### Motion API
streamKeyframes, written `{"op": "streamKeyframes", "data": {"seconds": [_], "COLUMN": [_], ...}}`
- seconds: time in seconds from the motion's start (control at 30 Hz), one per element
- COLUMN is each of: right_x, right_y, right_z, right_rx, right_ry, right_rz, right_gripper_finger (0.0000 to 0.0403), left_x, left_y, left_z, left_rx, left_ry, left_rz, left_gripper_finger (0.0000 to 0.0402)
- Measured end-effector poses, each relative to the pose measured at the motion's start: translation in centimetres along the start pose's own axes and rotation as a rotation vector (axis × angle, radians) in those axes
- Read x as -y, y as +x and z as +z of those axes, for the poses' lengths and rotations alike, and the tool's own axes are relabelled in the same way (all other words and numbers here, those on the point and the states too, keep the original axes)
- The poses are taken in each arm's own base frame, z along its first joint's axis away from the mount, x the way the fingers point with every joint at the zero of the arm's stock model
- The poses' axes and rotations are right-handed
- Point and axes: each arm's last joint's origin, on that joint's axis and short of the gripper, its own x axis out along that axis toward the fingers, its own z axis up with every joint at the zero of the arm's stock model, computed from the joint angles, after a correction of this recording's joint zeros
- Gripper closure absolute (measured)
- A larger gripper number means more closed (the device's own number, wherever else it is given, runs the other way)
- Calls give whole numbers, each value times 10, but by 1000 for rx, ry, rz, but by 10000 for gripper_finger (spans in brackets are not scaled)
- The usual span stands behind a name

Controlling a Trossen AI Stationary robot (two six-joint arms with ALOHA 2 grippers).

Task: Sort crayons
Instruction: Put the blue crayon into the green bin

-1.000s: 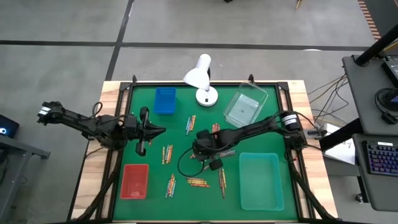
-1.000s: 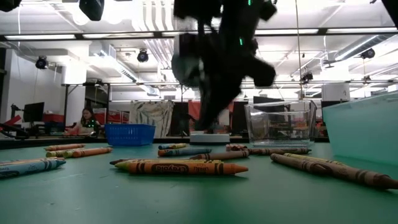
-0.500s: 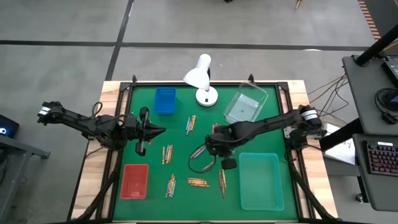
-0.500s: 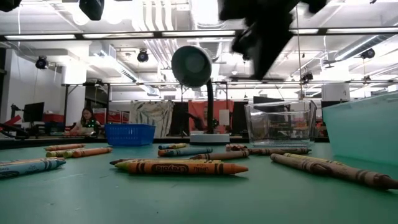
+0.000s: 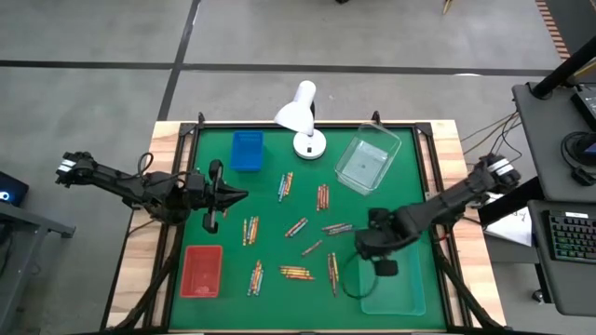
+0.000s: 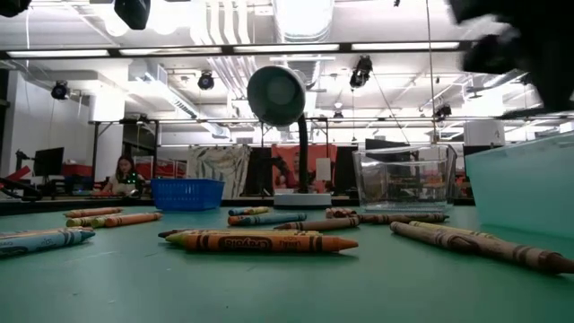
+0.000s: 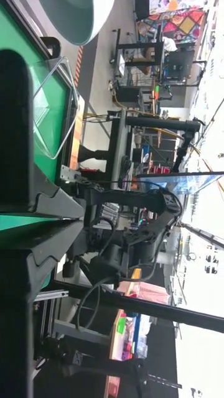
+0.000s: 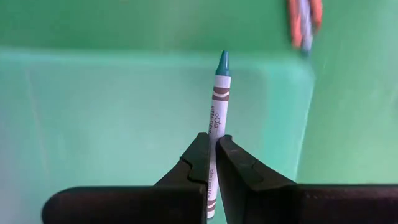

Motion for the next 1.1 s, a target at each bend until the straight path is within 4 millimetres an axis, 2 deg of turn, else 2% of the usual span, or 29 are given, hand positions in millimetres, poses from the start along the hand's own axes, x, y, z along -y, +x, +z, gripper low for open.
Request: {"op": "streamKeyframes", "data": {"seconds": [0.13, 0.27, 0.4, 0.53, 0.77, 1.1], "right_x": [-2, 1, 4, 7, 6, 5], "right_y": [16, 34, 51, 59, 60, 60], "right_z": [-31, -47, -49, -48, -43, -41], "right_rx": [-46, -58, -47, -3, 83, 105], "right_ry": [82, 109, 83, 53, 43, 51], "right_rz": [-22, -68, -87, -151, -185, -166], "right_gripper_finger": [393, 393, 393, 393, 392, 390], "left_x": [0, 0, 0, 0, 0, 0], "left_y": [1, 1, 1, 2, 2, 2], "left_z": [-1, -1, -1, -2, -2, -3], "left_rx": [-4, -6, -6, -9, -12, -17], "left_ry": [1, 2, 2, 3, 4, 6], "left_rz": [0, 1, 1, 1, 3, 3], "left_gripper_finger": [402, 402, 402, 402, 402, 402]}}
